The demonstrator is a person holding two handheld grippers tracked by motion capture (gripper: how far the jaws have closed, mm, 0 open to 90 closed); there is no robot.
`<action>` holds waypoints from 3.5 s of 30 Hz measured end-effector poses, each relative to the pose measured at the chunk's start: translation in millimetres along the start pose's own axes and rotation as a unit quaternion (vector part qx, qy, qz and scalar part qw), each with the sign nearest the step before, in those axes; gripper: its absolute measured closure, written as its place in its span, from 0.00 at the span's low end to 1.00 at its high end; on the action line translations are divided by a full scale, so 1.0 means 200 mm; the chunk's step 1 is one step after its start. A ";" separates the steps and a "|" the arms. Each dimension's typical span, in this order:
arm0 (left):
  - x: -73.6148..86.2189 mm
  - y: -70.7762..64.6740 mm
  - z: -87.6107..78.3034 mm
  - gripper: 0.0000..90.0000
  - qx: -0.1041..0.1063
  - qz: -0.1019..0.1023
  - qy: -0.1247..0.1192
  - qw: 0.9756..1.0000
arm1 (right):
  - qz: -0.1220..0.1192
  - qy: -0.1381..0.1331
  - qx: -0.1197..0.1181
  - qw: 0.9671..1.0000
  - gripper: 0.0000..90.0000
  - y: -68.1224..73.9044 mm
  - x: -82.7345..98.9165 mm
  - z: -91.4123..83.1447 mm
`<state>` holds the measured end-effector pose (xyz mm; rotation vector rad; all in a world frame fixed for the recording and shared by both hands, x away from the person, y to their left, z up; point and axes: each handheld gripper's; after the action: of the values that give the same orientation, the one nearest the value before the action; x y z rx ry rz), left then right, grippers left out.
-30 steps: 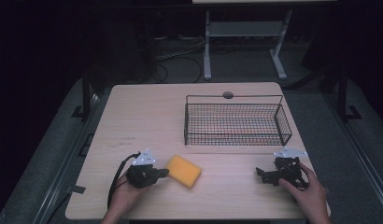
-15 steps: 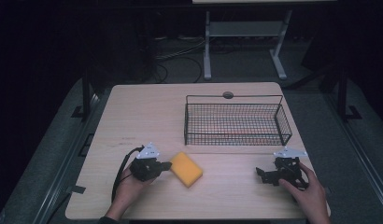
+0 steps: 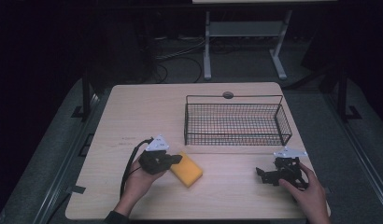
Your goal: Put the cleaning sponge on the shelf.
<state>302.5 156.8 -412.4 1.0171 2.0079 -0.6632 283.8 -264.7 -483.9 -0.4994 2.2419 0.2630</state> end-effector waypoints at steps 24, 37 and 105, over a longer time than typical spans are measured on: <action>-0.07 -0.14 0.36 1.00 0.052 0.025 0.051 0.997 | 0.000 0.000 0.000 1.000 0.00 0.00 0.00 0.00; -0.04 -0.16 0.35 1.00 0.058 0.027 0.070 0.996 | 0.000 0.000 0.000 1.000 0.00 0.00 0.00 0.00; 0.22 -0.05 -0.16 0.94 -0.007 -0.028 0.085 0.996 | 0.000 0.000 0.000 1.000 0.00 0.00 0.00 0.00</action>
<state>264.3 193.3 -429.7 1.0422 2.1921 -0.6083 283.6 -264.7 -483.9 -0.4992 2.2416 0.2633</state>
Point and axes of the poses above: each handheld gripper's, and its own axes: z roughly forward along the jaws, x roughly out of its underside, y roughly to its left, and after that the axes turned 5 degrees about -y, right-handed
